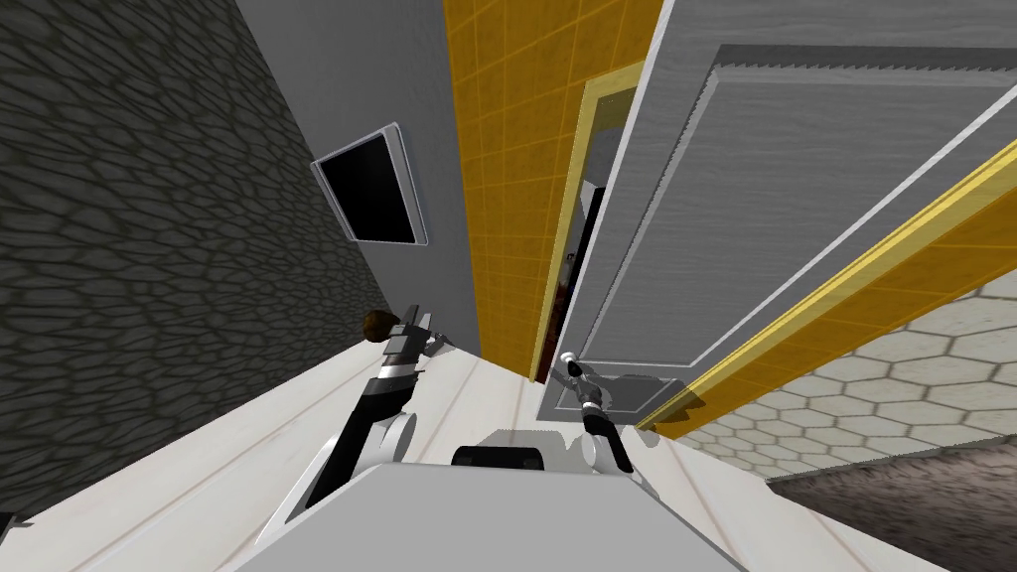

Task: Pull the door open

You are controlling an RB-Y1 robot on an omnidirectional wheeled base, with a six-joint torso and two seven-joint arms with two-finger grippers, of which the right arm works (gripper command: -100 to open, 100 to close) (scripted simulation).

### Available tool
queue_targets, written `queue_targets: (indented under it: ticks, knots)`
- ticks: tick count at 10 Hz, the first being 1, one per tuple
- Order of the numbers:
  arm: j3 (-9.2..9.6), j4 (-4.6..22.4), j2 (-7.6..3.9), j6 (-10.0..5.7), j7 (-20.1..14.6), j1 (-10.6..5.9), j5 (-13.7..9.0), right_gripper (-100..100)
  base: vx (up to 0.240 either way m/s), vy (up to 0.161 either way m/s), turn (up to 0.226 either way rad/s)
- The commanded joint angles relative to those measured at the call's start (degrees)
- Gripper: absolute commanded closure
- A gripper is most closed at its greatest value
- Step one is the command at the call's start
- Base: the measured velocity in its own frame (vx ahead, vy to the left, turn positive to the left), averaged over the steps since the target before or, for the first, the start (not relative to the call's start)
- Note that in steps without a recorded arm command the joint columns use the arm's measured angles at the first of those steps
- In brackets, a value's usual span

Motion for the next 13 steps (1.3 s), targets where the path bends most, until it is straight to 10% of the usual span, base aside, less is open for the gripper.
queue_targets:
  ticks: [1,2,7,8,13]
  knots:
    - [0.00,0.0,0.00,0.00,0.0,0.00,0.0,-100,0.007,-0.013,-0.038]
    - [0.00,0.0,0.00,0.00,0.0,0.00,0.0,100,0.009,-0.018,0.011]
    - [0.00,0.0,0.00,0.00,0.0,0.00,0.0,100,0.000,0.000,0.000]
    - [1.50,-0.1,-0.52,-1.63,-1.1,0.98,0.6,-100,-0.110,-0.051,0.103]
    - [4.59,-0.8,-1.02,-4.94,-3.0,2.24,1.9,-100,-0.138,-0.076,0.079]
